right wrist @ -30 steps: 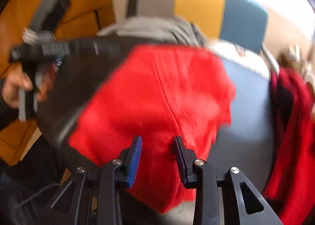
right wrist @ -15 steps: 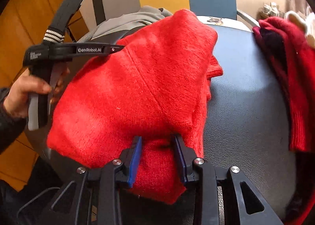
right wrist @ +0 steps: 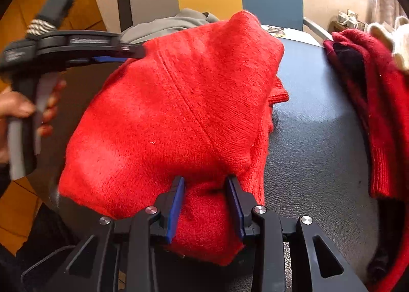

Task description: Fold clothes

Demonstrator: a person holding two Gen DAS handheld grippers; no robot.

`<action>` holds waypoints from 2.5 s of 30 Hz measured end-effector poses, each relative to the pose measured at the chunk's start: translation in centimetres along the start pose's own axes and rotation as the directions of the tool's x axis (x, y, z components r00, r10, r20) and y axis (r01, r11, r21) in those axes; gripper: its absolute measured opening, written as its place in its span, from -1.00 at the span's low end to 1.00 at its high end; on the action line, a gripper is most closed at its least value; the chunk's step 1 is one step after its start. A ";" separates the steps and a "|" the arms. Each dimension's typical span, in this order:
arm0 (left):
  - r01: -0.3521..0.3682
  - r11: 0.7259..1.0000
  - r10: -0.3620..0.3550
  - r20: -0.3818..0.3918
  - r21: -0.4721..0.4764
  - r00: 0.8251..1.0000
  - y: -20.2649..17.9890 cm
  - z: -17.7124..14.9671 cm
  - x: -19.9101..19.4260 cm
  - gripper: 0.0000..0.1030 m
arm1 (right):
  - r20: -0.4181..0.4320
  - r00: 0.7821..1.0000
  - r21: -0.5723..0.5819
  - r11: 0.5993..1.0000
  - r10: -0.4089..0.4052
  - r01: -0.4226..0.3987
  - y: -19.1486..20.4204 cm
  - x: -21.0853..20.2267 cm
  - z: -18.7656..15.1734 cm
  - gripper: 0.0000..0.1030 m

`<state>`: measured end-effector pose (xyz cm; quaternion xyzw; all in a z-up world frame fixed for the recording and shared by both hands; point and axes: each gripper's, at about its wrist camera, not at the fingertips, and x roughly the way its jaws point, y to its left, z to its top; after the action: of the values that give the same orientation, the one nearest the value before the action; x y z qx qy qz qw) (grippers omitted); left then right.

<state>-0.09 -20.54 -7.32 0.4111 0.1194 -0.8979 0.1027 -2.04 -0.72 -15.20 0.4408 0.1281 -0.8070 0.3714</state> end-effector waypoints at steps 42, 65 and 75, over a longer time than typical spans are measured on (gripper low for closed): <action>0.487 0.788 -0.534 -0.022 -0.377 0.845 7.0 -1.2 8.9 0.55 | 0.125 0.878 0.382 0.794 0.462 -0.473 -8.1 4.8 3.3 1.00; 0.409 0.782 -0.354 0.205 -0.471 0.913 15.9 -7.5 -5.0 -0.13 | 0.043 0.833 0.243 0.804 0.551 -0.544 3.0 4.9 5.3 -0.25; 0.131 0.782 0.156 0.394 -0.610 0.906 34.3 -12.6 -25.8 -0.12 | -0.168 0.606 -0.108 0.597 0.777 -0.795 30.0 7.8 16.9 -0.25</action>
<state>35.13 -47.19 -0.07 0.1495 0.3812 -0.8738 0.2623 6.30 -34.29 -8.04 0.4597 0.0087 -0.5224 0.7181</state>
